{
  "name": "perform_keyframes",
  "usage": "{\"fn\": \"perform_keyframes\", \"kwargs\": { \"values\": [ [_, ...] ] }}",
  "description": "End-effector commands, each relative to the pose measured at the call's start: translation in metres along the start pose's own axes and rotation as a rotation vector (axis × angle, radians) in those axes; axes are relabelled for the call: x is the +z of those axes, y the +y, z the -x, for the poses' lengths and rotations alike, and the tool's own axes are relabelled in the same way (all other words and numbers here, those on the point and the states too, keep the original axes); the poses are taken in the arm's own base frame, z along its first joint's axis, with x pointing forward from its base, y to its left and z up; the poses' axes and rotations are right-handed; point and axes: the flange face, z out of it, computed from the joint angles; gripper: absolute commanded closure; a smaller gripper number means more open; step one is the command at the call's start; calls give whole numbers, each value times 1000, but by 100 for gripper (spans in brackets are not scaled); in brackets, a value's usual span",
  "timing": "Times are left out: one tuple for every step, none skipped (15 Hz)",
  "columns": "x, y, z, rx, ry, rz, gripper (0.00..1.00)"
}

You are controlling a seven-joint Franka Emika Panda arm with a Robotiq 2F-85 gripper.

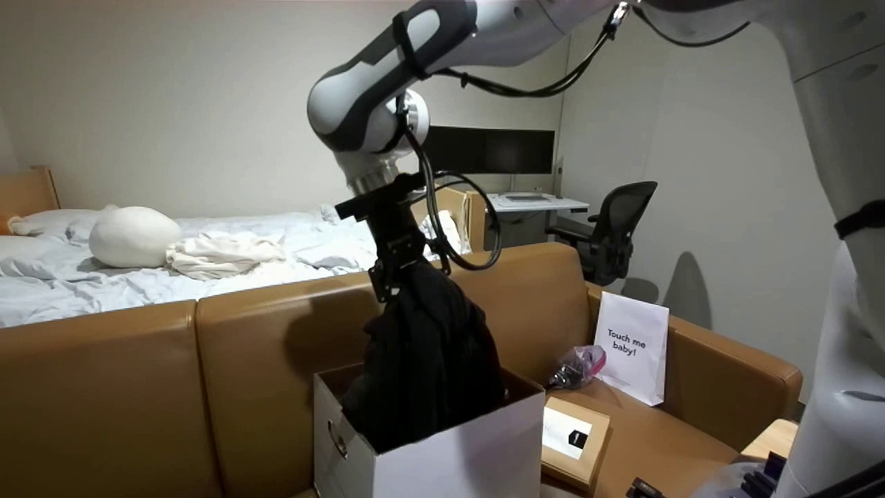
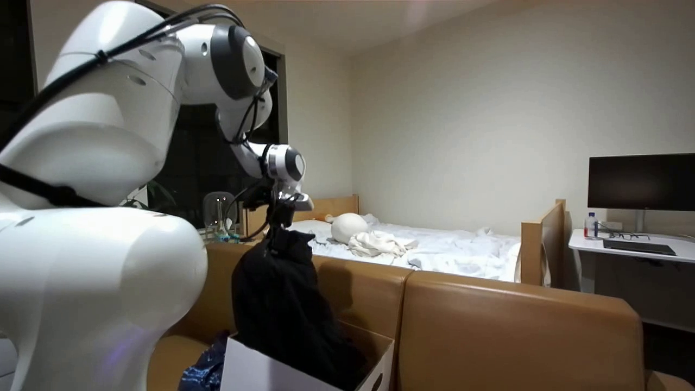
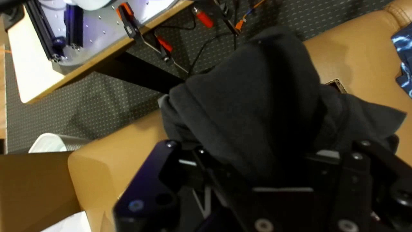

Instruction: Remove the black jersey from the box

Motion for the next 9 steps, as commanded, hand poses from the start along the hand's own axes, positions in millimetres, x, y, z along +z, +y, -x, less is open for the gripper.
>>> {"fn": "perform_keyframes", "kwargs": {
  "values": [
    [-26,83,15,97,-126,-104,99],
    [-30,105,14,111,-149,-139,99],
    [-35,126,12,124,-165,-164,99],
    [-38,148,10,135,-168,-182,99],
    [-34,106,-8,119,-124,-135,99],
    [-37,125,-9,139,-132,-154,99],
    [-39,138,-8,151,-136,-168,99],
    [-39,145,-7,157,-137,-174,99],
    [-38,145,-5,155,-137,-173,99]
  ]
}}
